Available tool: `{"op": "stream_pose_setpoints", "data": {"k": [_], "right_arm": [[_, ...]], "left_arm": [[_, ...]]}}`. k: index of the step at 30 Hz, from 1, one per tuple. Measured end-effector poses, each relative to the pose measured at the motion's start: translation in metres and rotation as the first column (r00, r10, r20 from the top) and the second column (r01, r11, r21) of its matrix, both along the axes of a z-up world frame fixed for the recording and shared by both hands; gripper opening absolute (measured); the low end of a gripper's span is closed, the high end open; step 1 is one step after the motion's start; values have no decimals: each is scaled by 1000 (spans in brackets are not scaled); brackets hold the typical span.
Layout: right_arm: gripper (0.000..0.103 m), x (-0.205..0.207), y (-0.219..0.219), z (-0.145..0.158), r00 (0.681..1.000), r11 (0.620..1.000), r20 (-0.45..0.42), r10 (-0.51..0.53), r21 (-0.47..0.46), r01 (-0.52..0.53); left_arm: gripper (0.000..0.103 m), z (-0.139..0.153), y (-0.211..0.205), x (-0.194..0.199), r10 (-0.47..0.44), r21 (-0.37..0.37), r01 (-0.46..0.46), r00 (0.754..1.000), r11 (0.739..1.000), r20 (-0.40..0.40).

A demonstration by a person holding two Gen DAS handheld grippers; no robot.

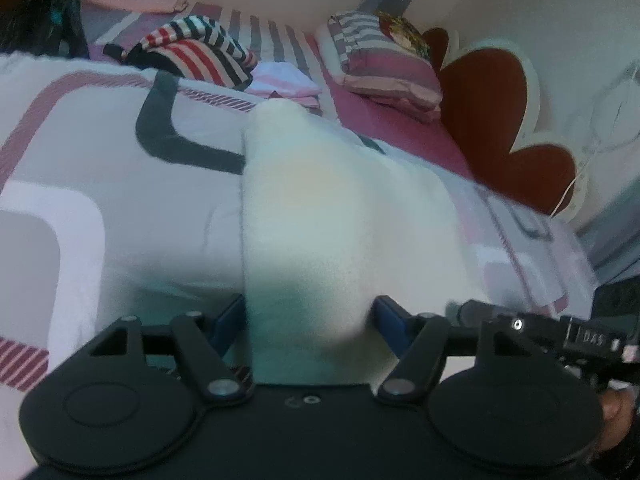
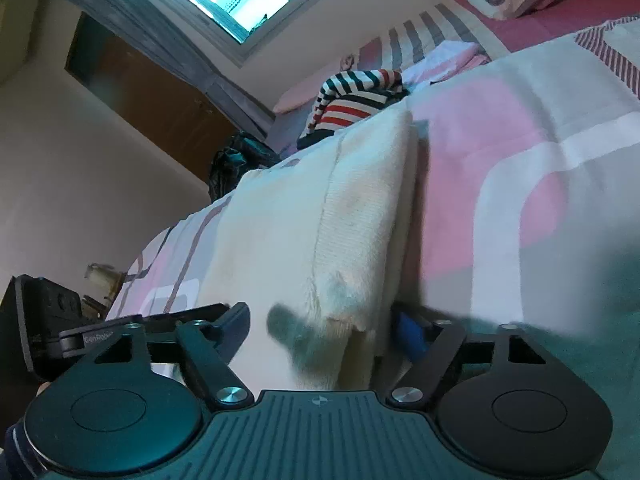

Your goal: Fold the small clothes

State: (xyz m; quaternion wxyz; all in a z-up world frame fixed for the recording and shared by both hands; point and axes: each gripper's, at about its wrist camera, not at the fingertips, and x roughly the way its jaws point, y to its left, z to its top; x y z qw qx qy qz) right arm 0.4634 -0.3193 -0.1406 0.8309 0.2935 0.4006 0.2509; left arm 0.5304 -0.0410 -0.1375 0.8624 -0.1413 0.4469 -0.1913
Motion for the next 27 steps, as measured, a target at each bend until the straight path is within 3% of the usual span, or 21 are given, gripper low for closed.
{"op": "stream_pose_setpoints", "data": {"k": [1,3,9,13,27], "right_arm": [[69,0,0,0,1000,1000,2,-1,-2,1],[52,0,3,-2,1000,1000,9,-1,-30,1],[37,-4,18,1,999,991,45,-20,-129,26],[32,-14,35,12,995,977,100,-14,-210,35],[28,-38,58,57,981,973,194,4,-228,42]], "left_arm": [[67,1,-3,0,-6,21,6,1000,1000,5],[63,3,-9,0,-6,49,6,1000,999,10],[42,14,-22,-4,18,111,-23,998,994,52],[35,24,-30,-11,10,163,-23,997,986,80],[32,77,-33,-39,-51,253,2,980,967,191]]}}
